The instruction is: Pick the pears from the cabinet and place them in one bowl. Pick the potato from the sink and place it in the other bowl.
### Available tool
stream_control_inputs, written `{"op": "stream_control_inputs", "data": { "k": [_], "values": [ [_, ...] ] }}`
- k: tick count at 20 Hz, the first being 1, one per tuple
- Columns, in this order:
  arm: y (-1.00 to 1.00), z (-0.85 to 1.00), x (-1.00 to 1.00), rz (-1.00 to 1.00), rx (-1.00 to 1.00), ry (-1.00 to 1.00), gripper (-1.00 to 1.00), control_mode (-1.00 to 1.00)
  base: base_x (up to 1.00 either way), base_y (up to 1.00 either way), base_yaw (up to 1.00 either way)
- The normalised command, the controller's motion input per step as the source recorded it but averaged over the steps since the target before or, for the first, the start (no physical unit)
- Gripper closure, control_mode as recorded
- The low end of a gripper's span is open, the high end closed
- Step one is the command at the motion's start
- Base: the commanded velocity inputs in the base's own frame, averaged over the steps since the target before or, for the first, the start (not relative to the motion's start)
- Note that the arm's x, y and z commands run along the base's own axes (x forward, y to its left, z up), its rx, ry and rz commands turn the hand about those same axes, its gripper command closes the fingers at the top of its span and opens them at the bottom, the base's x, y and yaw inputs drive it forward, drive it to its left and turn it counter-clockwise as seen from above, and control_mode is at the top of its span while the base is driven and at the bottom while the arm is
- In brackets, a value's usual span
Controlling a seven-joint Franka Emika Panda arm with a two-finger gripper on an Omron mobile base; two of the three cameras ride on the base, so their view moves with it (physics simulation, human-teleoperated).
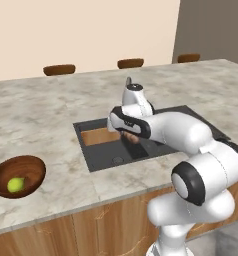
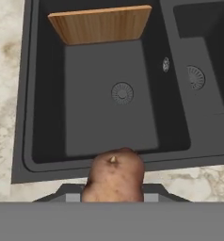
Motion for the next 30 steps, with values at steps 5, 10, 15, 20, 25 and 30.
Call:
{"op": "stream_control_inputs", "data": {
  "k": [5,10,15,20,25,30],
  "values": [
    [0.0,0.0,0.0,0.0,0.0,0.0,1.0,1.0,0.15,-0.5,0.03],
    [0.0,0.0,0.0,0.0,0.0,0.0,1.0,1.0,0.2,-0.76,0.02],
    [0.0,0.0,0.0,0.0,0.0,0.0,1.0,1.0,0.27,-0.99,-0.01],
    [0.0,0.0,0.0,0.0,0.0,0.0,1.0,1.0,0.29,-0.95,-0.05],
    [0.0,0.0,0.0,0.0,0.0,0.0,1.0,1.0,0.13,-0.66,-0.02],
    [-0.07,0.0,0.0,0.0,0.0,-0.01,1.0,-1.0,0.0,-0.07,0.0]
  ]
}}
